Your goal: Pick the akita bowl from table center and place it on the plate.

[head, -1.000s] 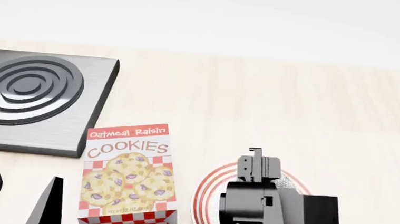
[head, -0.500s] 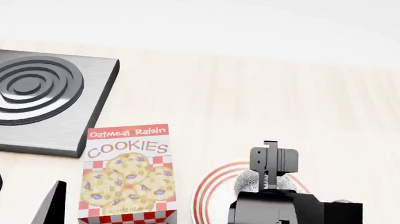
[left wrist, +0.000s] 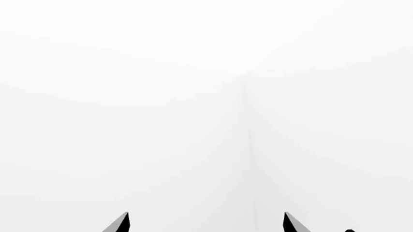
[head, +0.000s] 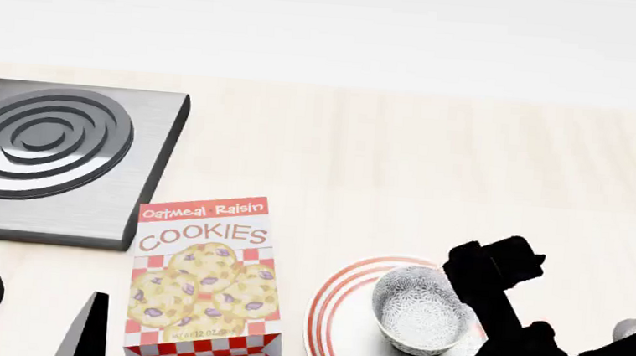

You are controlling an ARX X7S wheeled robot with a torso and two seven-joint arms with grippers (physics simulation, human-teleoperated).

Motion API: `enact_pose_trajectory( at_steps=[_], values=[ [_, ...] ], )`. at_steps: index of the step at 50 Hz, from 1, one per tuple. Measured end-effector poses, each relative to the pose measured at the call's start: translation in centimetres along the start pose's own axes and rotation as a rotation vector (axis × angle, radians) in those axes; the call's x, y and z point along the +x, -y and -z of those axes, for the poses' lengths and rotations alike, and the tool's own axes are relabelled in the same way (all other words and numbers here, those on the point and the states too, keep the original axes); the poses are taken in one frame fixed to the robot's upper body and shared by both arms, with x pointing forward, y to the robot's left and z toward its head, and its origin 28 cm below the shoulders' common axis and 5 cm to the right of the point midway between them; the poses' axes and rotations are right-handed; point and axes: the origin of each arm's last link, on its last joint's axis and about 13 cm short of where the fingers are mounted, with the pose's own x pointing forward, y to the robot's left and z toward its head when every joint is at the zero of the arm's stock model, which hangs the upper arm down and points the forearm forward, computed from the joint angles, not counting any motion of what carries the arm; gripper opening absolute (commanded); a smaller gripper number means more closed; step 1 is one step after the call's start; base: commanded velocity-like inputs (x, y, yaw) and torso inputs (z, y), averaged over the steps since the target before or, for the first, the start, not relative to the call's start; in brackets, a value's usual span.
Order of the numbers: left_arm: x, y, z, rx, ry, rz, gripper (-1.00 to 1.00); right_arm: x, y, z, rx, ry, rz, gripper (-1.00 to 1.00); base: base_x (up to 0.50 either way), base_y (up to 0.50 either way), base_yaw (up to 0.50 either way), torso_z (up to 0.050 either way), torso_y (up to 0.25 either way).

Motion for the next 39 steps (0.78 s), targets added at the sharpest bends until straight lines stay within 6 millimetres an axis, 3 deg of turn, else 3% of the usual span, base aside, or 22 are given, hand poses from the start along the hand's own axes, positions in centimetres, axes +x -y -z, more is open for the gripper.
enact_pose_trajectory(
  at_steps=[10,20,39],
  values=[
    [-0.3,0.3,0.0,-0.001,-0.010,0.000,1.00,-2.4,2.6,0.2,-0.372,0.276,-0.169,1.00,0.00,0.00,0.00,0.000,0.000],
    [-1.0,0.8,0.1,-0.008,-0.031,0.004,1.00,-4.8,4.8,1.0,-0.637,0.454,-0.292,1.00,0.00,0.00,0.00,0.000,0.000],
    [-2.0,1.5,0.3,-0.014,-0.066,0.014,1.00,-9.1,8.0,2.8,-0.831,0.546,-0.421,1.00,0.00,0.00,0.00,0.000,0.000]
  ],
)
